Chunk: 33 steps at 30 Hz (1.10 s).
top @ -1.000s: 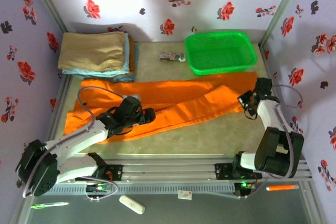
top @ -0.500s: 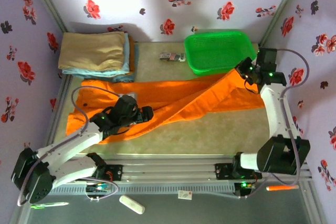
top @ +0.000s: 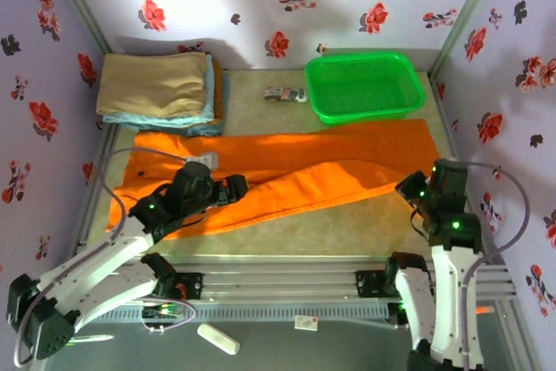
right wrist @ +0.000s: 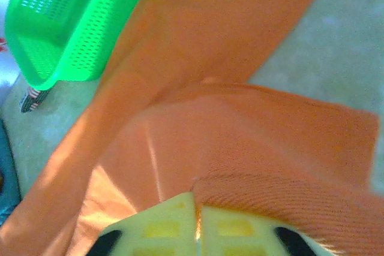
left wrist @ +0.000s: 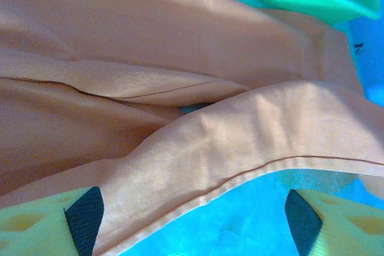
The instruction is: Fold and stack the trousers
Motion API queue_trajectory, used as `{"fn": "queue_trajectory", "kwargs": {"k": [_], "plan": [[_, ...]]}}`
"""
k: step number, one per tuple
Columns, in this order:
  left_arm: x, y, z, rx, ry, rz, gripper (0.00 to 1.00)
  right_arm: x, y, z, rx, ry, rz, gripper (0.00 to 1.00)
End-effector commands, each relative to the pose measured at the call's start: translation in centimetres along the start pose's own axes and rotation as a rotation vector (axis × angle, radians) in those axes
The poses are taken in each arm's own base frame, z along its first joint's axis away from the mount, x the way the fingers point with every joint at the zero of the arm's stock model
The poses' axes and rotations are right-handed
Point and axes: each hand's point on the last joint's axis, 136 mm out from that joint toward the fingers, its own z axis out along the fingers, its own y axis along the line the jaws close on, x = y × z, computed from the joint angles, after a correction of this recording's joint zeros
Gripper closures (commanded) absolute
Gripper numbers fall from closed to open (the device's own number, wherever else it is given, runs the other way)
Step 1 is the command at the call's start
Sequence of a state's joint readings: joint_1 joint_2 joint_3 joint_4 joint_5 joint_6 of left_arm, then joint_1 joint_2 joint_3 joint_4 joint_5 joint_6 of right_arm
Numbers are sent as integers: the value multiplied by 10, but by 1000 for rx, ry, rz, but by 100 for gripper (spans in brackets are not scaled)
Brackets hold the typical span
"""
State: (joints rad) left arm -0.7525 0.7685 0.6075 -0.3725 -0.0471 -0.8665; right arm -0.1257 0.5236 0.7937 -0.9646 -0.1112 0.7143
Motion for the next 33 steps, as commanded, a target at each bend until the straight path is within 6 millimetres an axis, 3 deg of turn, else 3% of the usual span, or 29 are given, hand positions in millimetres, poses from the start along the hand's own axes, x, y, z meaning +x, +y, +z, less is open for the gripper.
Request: {"fn": "queue_trajectory", "kwargs": {"k": [1,5,9,11,16,21,26,31,33], "plan": [[15,12,-13,-1,24,-56,17,7,-17,-10,38,-31,43,75],[32,20,-14,-25,50,-62,22,22,-13,-10,-17,20,37,70],[58,8,12,-125,79,95,24,31,-13,-6,-36,53,34,69],[67,-13,29,-175,93,226,24,34,-10,-2,-62,65,33,63],[98,-53,95,-327,210,579,28,36,-3,9,-91,106,38,60],[112,-90,151,-314,255,712,28,31,-1,25,-83,114,28,58],[131,-82,188,-340,342,698,35,26,-1,39,-53,131,15,56],[148,-69,198,-350,386,669,54,16,5,43,-46,123,-5,56],[154,-61,200,-361,405,665,69,11,9,45,-54,122,-4,56]]}}
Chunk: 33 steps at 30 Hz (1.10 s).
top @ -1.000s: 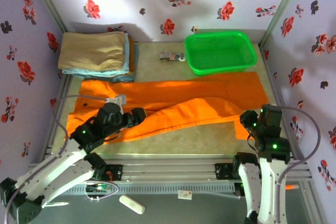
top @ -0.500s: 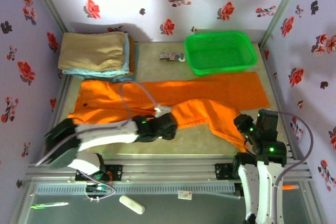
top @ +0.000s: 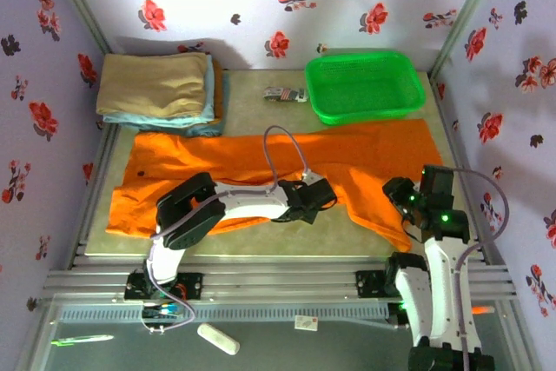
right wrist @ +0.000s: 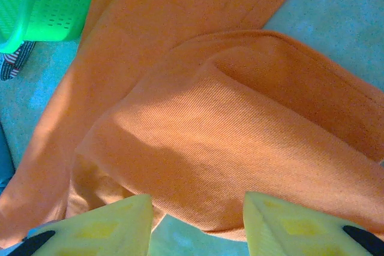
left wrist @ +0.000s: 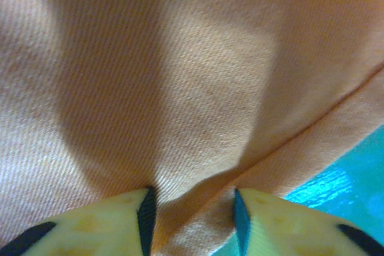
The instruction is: Fold and stack the trousers
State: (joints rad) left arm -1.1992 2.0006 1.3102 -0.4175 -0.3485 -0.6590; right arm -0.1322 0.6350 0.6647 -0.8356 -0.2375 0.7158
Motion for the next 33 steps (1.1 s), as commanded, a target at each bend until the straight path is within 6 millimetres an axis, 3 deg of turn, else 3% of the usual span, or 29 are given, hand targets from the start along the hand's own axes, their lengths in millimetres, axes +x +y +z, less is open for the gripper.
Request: {"fn": "queue_trajectory", "kwargs": {"k": [1,5,8,13,17,19,22,27,31,32,33], "plan": [[19,4,13,-13,63,7,77,-17,16,-5,-41,-47,-33,56],[25,8,9,-10,73,2,100,-25,22,-6,-56,-56,-28,56],[20,8,-12,11,61,-1,100,-30,26,-9,-65,-68,-29,56],[17,-3,-65,105,66,49,100,-37,26,-8,-59,-80,-20,55],[34,-18,-102,250,107,88,100,-42,29,-4,-71,-82,-1,53],[52,-23,-114,320,155,102,100,-44,30,-1,-75,-78,7,51],[82,-24,-121,364,217,125,100,-47,33,2,-84,-70,18,46],[122,-10,-114,372,307,115,100,-47,36,5,-93,-53,22,37],[141,-34,-117,537,359,91,100,-45,32,8,-69,-36,16,33],[143,-38,-120,557,359,103,95,-45,31,8,-58,-35,14,32],[144,-40,-123,562,361,115,77,-44,29,10,-48,-29,15,32]]}}
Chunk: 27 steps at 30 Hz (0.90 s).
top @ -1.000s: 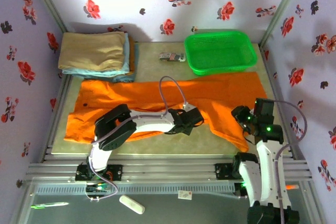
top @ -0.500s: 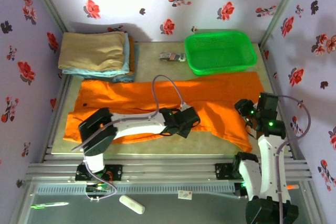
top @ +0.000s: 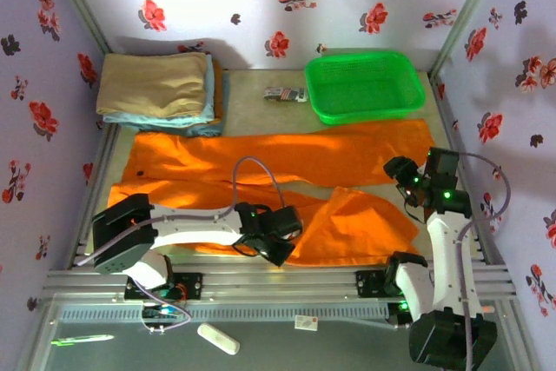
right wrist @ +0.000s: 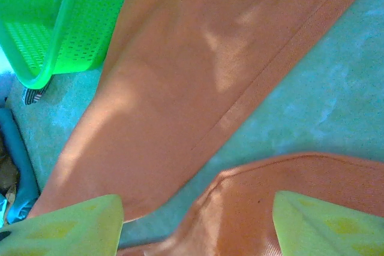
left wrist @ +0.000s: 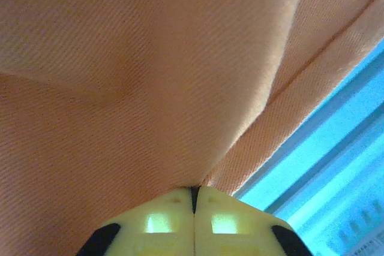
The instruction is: Fold and stack the trousers
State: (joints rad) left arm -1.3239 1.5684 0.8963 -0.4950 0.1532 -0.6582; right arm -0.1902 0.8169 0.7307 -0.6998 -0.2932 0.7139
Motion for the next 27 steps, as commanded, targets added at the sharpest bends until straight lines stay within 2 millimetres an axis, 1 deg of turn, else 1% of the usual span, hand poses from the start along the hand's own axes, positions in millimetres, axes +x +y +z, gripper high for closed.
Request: {"fn": "queue_trajectory", "kwargs": {"k": [1,2,3,4,5,6,7,8,9,11,12,13,14,15,16,17,19,20,22,23,25,27], "plan": [[2,-36,-13,155,2,31,66,-8,6,-5,-2,-14,-23,31],[4,-40,-16,181,8,50,65,-7,4,-4,9,-11,-21,31],[4,-44,-22,202,1,77,52,-6,-1,-1,26,-4,-19,30],[1,-43,-30,194,-16,94,33,-5,-5,2,45,0,-14,29],[-6,-37,-37,167,-38,92,20,-3,-9,5,58,8,-11,29],[-17,-29,-46,144,-75,78,6,-1,-14,9,71,19,-9,29],[-29,-17,-56,125,-114,49,3,2,-19,12,85,28,-3,29],[-42,-4,-64,111,-155,13,3,4,-22,15,94,37,-2,29],[-57,14,-71,91,-199,-44,4,6,-25,18,100,45,1,29],[-83,52,-80,69,-280,-163,7,9,-27,20,102,53,3,29],[-94,74,-82,34,-320,-230,9,10,-28,20,103,55,3,29],[-102,92,-80,2,-342,-285,12,9,-28,20,103,51,2,29],[-107,102,-75,-18,-349,-312,15,9,-27,18,102,49,-2,29],[-110,113,-66,-40,-342,-361,17,8,-27,17,104,44,-5,29],[-109,118,-53,-44,-327,-397,19,6,-26,15,106,38,-11,29],[-109,117,-42,-28,-319,-414,20,5,-26,14,113,35,-17,29],[-101,124,-18,-16,-314,-485,23,1,-27,10,128,19,-26,29],[-96,127,-10,-9,-319,-517,23,-1,-26,9,128,13,-27,29],[-85,142,3,-31,-344,-592,22,-3,-25,9,126,3,-24,28],[-81,151,7,-50,-356,-619,21,-4,-25,10,125,3,-22,28],[-66,178,12,-117,-378,-706,22,-5,-25,14,126,10,-17,28],[-48,205,10,-187,-402,-794,22,-4,-25,17,130,24,-15,28]]}}
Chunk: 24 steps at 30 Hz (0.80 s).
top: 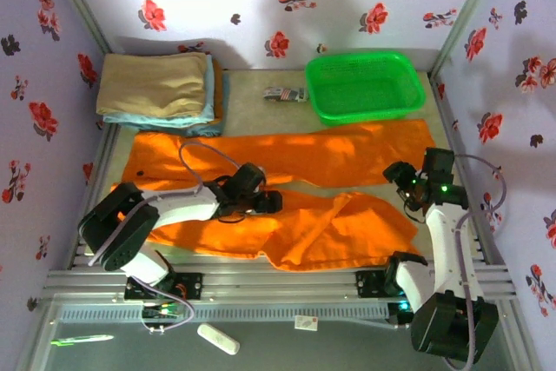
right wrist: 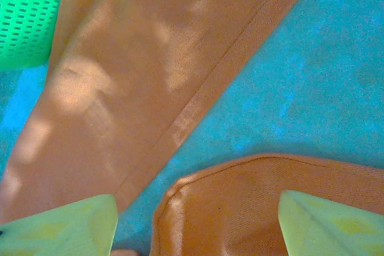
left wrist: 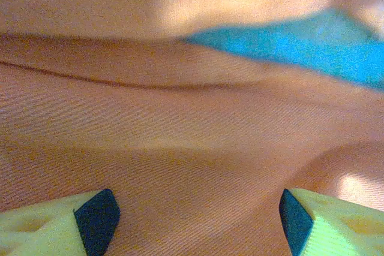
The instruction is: Fold and stack the trousers
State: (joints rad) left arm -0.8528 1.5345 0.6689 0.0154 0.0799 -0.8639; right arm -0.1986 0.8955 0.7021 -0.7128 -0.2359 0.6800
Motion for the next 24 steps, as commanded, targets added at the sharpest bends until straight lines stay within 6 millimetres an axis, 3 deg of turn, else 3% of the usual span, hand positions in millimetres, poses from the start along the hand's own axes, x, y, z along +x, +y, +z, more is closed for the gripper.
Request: {"fn": "queue_trajectory", "kwargs": {"k": [1,7,13,17,21,24], "plan": [[15,98,1,-279,-54,-189,22,-9,3,-1,11,-14,-16,28],[4,165,-58,-434,-190,-343,21,-5,-1,6,28,22,-17,28],[-6,200,-97,-463,-249,-436,18,6,-8,17,49,76,-10,29],[-16,203,-104,-428,-266,-476,18,23,-12,30,52,137,-13,35],[-28,194,-105,-390,-279,-472,18,51,-10,44,74,227,-86,46],[-29,190,-106,-370,-280,-471,17,66,-22,51,124,262,-108,44]]}}
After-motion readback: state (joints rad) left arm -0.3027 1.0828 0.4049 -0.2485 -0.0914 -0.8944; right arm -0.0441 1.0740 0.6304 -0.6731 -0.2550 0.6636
